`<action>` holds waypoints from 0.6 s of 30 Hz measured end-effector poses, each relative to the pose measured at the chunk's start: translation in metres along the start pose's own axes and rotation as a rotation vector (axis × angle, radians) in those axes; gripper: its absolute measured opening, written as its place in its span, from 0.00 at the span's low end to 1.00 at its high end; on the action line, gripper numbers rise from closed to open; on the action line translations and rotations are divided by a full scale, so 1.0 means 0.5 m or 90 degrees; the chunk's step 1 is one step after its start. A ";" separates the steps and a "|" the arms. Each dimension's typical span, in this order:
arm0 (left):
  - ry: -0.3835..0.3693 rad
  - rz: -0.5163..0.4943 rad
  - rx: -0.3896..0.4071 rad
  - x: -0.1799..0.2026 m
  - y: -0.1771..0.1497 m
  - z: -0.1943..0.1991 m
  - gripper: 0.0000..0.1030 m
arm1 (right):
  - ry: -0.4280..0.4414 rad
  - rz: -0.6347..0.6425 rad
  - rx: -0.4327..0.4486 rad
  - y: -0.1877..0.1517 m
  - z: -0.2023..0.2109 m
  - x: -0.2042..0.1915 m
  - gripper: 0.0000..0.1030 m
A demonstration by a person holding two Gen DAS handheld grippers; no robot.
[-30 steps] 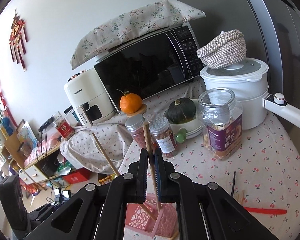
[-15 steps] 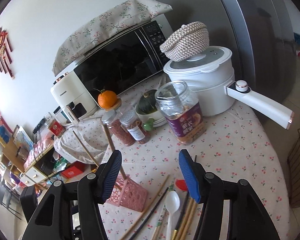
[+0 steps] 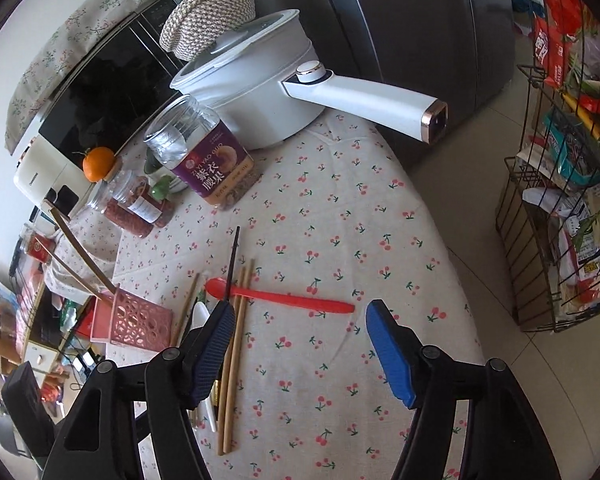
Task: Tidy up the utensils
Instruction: 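Grasp the white plastic spoon by its handle with the left tool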
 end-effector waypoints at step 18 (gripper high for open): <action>0.154 0.150 -0.057 -0.020 0.120 -0.177 0.41 | -0.005 -0.003 -0.023 0.003 -0.003 0.061 0.68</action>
Point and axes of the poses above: each gripper's, at about its wrist camera, not at the fingertips, and z roughly against the way its jaws point, x to its right, y to its top, the point moved 10 cm from there along -z, roughly the way its jaws point, and after that the axes turned 2 degrees about -x, right-handed, at the moved point
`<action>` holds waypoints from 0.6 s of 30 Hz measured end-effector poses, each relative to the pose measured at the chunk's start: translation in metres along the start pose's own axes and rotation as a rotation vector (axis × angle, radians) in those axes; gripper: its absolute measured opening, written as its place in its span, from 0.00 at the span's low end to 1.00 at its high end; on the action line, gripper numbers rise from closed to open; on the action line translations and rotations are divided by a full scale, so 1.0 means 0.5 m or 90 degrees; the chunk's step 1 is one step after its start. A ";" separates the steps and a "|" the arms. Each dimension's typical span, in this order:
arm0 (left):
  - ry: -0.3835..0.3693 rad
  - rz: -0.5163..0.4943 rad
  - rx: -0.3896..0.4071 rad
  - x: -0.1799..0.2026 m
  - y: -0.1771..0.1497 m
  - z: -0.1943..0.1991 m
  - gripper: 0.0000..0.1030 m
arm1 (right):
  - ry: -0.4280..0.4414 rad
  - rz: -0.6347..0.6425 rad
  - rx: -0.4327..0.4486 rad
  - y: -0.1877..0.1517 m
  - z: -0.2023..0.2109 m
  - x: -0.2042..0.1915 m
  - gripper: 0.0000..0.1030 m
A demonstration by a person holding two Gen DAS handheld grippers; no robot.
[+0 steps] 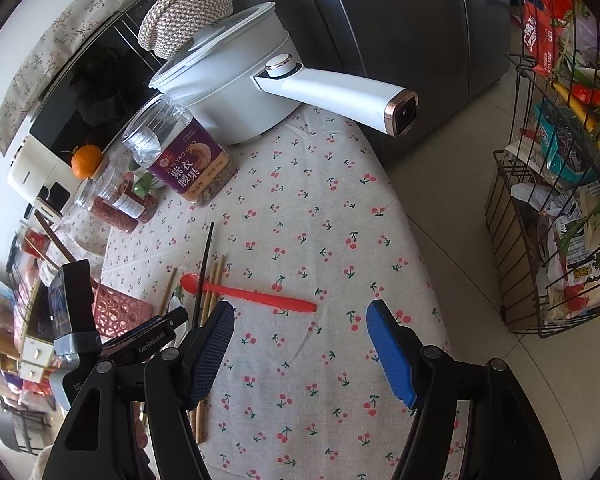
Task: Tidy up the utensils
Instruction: 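Grasp the white plastic spoon by its handle with the left tool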
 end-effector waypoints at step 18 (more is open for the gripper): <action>-0.188 -0.093 0.129 0.017 -0.021 0.188 0.00 | -0.017 0.026 -0.062 -0.017 -0.082 -0.036 0.68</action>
Point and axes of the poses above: each gripper's, at about its wrist camera, not at the fingertips, and z roughly against the way its jaws point, x to its right, y to its top, the point moved 10 cm from there along -z, roughly the way its jaws point, and after that the axes turned 2 degrees about -x, right-handed, at the moved point
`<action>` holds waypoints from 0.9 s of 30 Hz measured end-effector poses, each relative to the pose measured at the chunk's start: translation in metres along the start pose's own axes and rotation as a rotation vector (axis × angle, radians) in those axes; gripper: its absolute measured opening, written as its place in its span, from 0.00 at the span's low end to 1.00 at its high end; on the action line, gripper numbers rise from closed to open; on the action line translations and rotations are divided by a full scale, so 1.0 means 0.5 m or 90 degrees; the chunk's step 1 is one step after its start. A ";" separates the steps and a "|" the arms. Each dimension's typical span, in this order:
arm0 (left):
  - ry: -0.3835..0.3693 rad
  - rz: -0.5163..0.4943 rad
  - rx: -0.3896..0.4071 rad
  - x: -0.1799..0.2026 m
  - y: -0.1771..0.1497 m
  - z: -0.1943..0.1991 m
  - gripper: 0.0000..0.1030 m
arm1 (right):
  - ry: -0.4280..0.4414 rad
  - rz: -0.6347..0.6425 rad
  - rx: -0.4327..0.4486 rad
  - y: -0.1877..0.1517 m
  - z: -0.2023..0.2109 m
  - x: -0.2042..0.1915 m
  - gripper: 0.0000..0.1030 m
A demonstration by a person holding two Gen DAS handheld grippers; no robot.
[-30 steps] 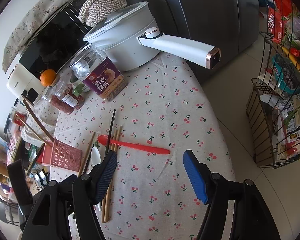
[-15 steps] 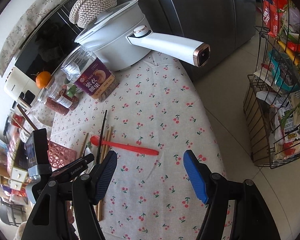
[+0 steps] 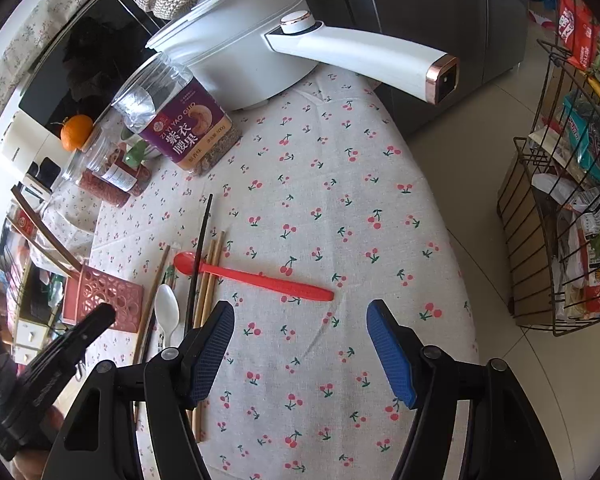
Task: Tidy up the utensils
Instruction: 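Grasp the white plastic spoon by its handle with the left tool, then grasp a black chopstick with the right tool while the left tool lifts the spoon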
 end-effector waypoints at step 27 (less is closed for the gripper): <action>0.188 0.080 -0.106 -0.083 -0.035 -0.179 0.50 | -0.008 0.013 -0.035 0.012 -0.051 -0.022 0.62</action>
Point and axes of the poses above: each gripper's, at about its wrist camera, not at the fingertips, and z roughly against the way its jaws point, x to its right, y to its top, the point moved 10 cm from there along -z, roughly the way its jaws point, and after that the axes turned 2 degrees about -x, right-handed, at the moved point
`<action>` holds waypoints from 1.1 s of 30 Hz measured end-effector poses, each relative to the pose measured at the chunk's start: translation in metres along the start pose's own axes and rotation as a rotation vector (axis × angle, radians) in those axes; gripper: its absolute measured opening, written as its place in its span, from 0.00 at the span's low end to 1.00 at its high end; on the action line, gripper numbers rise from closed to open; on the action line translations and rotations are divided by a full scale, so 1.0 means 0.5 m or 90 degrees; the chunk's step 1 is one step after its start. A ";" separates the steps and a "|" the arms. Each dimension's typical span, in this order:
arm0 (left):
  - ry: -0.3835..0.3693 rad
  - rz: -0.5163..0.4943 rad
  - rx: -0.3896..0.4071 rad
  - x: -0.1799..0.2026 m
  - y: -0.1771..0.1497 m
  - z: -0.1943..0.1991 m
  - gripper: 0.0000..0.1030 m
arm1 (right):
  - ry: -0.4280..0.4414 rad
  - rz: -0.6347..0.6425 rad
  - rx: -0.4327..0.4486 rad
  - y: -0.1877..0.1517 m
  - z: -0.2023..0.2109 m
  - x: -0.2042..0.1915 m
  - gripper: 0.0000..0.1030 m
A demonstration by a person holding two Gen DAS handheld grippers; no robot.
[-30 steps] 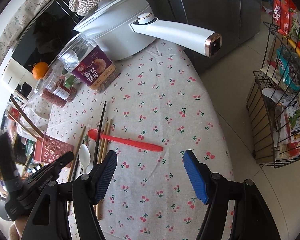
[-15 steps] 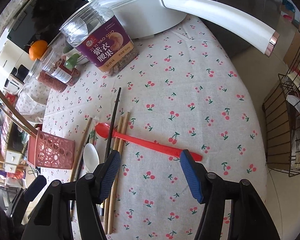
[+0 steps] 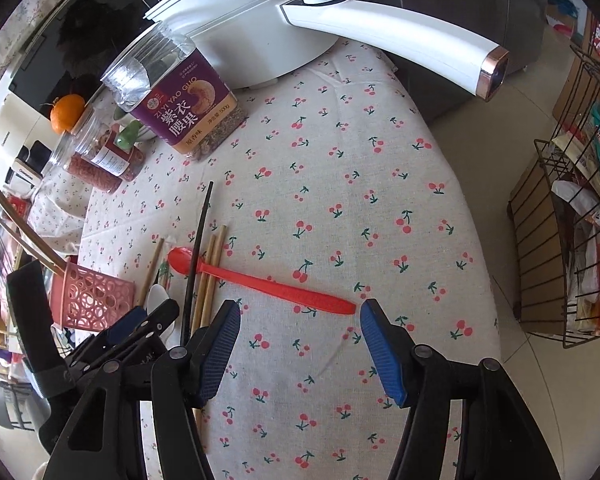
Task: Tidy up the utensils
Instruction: 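Grasp a black chopstick with the right tool while the left tool lifts the spoon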
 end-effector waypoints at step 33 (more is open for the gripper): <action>-0.187 -0.136 0.363 -0.130 0.018 0.378 0.13 | 0.019 0.114 0.010 0.100 -0.132 -0.213 0.21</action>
Point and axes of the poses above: each gripper's, at about its wrist camera, not at the fingertips, and z roughly against the way its jaws point, x to its right, y to its top, the point moved 10 cm from there along -z, roughly the way its jaws point, and after that the axes turned 2 degrees about -x, right-handed, at the moved point
